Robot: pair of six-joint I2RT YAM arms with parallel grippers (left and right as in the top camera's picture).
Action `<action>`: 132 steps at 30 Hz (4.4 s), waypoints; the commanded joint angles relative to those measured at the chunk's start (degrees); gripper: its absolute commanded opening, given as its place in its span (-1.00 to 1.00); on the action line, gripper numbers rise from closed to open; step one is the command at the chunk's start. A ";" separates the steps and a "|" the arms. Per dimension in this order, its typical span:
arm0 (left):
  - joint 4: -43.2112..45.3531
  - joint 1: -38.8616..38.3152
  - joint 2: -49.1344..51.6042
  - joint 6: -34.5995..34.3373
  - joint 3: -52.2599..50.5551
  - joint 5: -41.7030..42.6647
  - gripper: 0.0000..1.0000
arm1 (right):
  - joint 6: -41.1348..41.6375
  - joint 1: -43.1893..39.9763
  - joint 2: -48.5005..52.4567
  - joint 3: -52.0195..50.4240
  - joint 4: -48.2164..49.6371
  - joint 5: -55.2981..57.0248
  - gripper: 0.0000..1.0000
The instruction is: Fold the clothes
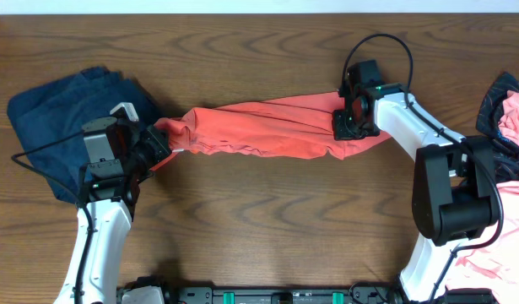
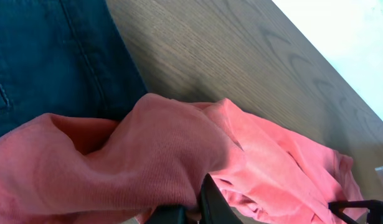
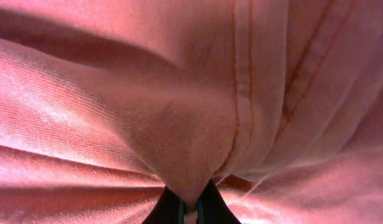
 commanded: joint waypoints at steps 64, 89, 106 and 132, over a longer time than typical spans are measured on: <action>-10.40 -0.09 -11.54 6.56 0.04 -2.38 -0.88 | 5.57 -0.76 -25.81 -30.27 11.30 8.37 -0.41; -0.09 -9.18 -10.80 14.32 0.22 -6.80 -0.89 | 2.49 -9.55 -31.17 7.87 -1.18 12.57 -0.98; 18.91 -10.62 10.45 13.90 3.23 -1.60 0.96 | 6.27 -19.37 -16.06 8.83 12.39 9.31 0.99; -3.45 -36.50 21.59 -10.03 3.15 4.00 0.83 | -4.42 -15.98 -16.20 7.15 -26.95 -1.79 0.99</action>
